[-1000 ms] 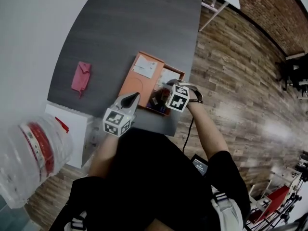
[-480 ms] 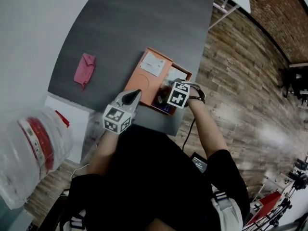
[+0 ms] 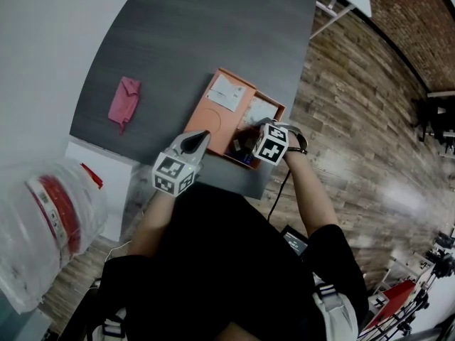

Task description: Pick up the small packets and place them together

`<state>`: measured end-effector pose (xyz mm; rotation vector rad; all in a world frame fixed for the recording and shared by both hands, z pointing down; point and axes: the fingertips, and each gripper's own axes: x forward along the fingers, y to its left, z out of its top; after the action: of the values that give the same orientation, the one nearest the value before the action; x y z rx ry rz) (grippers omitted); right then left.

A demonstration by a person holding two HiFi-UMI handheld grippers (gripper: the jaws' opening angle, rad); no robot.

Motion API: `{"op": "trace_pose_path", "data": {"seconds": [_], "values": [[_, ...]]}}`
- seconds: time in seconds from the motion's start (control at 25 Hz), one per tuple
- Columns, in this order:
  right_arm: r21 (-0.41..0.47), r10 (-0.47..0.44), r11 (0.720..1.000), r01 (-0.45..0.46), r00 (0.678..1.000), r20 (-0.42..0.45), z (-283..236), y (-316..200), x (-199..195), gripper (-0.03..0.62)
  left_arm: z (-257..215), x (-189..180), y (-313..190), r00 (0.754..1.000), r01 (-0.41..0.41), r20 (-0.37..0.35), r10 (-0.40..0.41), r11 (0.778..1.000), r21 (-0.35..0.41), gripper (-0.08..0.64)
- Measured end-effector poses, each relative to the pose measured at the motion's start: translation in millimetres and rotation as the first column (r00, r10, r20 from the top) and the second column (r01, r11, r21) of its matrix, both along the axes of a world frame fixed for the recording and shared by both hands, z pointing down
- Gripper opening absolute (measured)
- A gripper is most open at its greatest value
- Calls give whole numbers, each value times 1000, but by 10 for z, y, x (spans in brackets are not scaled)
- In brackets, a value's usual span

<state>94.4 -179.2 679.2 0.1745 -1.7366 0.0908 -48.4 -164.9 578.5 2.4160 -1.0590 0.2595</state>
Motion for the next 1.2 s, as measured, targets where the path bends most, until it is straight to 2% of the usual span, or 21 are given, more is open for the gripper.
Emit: {"op": "trace_pose_path", "data": {"seconds": [0.36,0.68,0.92,1.12,1.2], "values": [[23,26,999,-28,998,65,-267,24,-55,46,-37,66,-32,999,-34,8,33,999,17,0],[118,30,992,-48,989,145,-649,-21,-132,43,-76,165,-12,998,-62,21,61,998,33,0],[189,-3,981,-35,980,197,-951,-113,-309,43,-112,117,-10,999,-43,30,41,998,47,0],[167,5,984,-59,952,306,-1185,-203,-575,43,-182,14,-25,999,-2,33,0,998,67,0],[172,-17,984,-41,948,318,-1235,-240,-699,43,-204,-44,-24,999,19,36,-22,997,70,0]]}}
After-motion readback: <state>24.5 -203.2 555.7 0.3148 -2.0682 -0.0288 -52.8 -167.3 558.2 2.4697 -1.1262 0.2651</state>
